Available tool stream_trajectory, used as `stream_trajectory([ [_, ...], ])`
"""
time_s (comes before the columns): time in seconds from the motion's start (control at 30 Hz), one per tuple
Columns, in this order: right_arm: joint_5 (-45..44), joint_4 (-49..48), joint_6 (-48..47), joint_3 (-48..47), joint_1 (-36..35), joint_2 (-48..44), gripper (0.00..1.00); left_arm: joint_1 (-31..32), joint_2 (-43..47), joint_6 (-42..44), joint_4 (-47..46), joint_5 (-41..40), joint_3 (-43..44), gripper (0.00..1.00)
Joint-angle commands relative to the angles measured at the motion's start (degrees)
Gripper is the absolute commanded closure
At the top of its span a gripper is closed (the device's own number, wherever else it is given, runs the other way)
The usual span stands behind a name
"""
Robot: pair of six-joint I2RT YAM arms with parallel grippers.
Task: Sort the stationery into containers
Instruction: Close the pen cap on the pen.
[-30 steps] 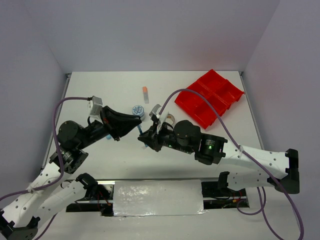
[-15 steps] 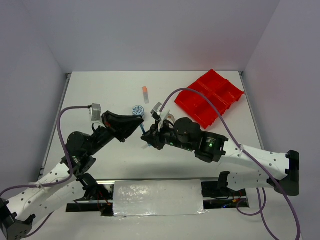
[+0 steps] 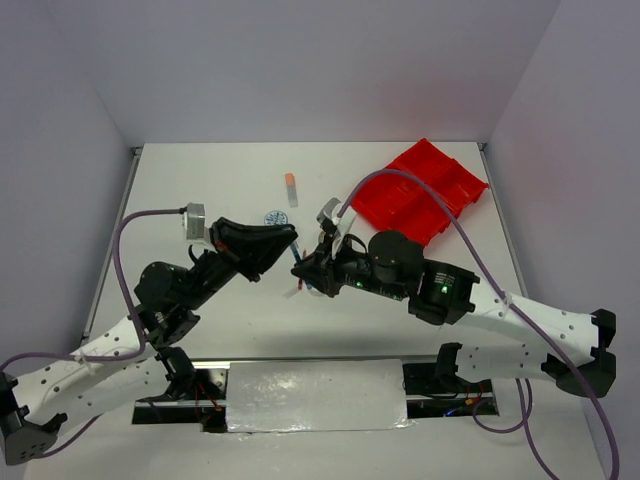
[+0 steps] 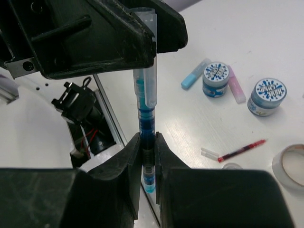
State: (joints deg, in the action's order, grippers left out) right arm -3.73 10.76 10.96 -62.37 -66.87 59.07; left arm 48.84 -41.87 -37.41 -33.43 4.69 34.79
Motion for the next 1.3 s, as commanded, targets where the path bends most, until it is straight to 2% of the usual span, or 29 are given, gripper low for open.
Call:
stream_trajectory([
  [0.0,-4.72,-31.77,-0.77,-12.86,2.36,-1.59,1.00,7.75,-7.34,-1.70,18.15,10.70,-8.85,1.00],
  [0.13,-4.98,-31.77,-1.12,-14.27,3.15,-1.06,1.00,11.71,-11.39,-1.70,16.47,8.68,-8.24,1.00],
  [0.27,-2.87,-28.52,-0.50,-13.05,4.38,-2.55,1.00,13.04,-9.64,-1.62,17.95,6.57,-9.12,1.00],
  [0.33,-0.06,-27.38,-0.59,-8.33,4.29,-3.60,1.00,13.04,-7.54,-1.53,21.11,2.62,-7.11,1.00],
  [0.47,5.47,-28.34,2.73,2.93,3.77,-6.51,1.00,13.04,-2.17,0.84,35.76,-7.91,1.41,1.00],
  [0.5,6.70,-28.52,3.27,4.52,3.16,-7.03,1.00,13.12,-1.38,1.98,37.11,-11.16,4.56,1.00],
  [0.63,8.56,-27.03,3.80,9.53,0.96,-6.33,1.00,13.04,2.39,5.76,37.56,-11.90,9.68,1.00],
  [0.77,8.30,-26.68,5.12,10.95,0.87,-6.16,1.00,13.04,2.58,8.49,37.56,-10.93,13.98,0.87],
  [0.87,7.95,-25.80,5.21,10.60,0.87,-5.72,1.00,13.04,2.14,9.37,37.04,-9.17,14.70,0.73],
  [0.9,7.95,-25.62,5.21,10.34,0.87,-5.72,1.00,13.04,2.14,9.46,36.77,-8.82,14.61,0.61],
  [0.97,8.12,-25.27,5.30,10.16,0.86,-5.54,1.00,13.03,2.32,9.46,36.33,-8.29,14.09,0.56],
  [1.07,8.30,-25.27,5.30,10.51,0.78,-5.37,1.00,12.95,2.76,9.72,35.37,-7.68,13.38,0.66],
  [1.1,8.30,-25.09,5.30,10.51,0.86,-5.28,1.00,13.03,2.93,9.81,35.19,-7.59,13.47,0.79],
  [1.13,8.30,-25.00,5.39,10.69,0.87,-5.11,1.00,13.04,2.93,9.90,35.28,-7.24,13.47,0.87],
  [1.2,7.86,-24.39,5.30,10.60,0.87,-4.49,1.00,13.04,2.67,9.99,35.54,-7.41,13.82,0.71],
  [1.27,6.72,-23.78,5.04,10.60,0.87,-3.61,1.00,13.04,3.02,9.72,35.80,-8.03,13.91,0.45],
])
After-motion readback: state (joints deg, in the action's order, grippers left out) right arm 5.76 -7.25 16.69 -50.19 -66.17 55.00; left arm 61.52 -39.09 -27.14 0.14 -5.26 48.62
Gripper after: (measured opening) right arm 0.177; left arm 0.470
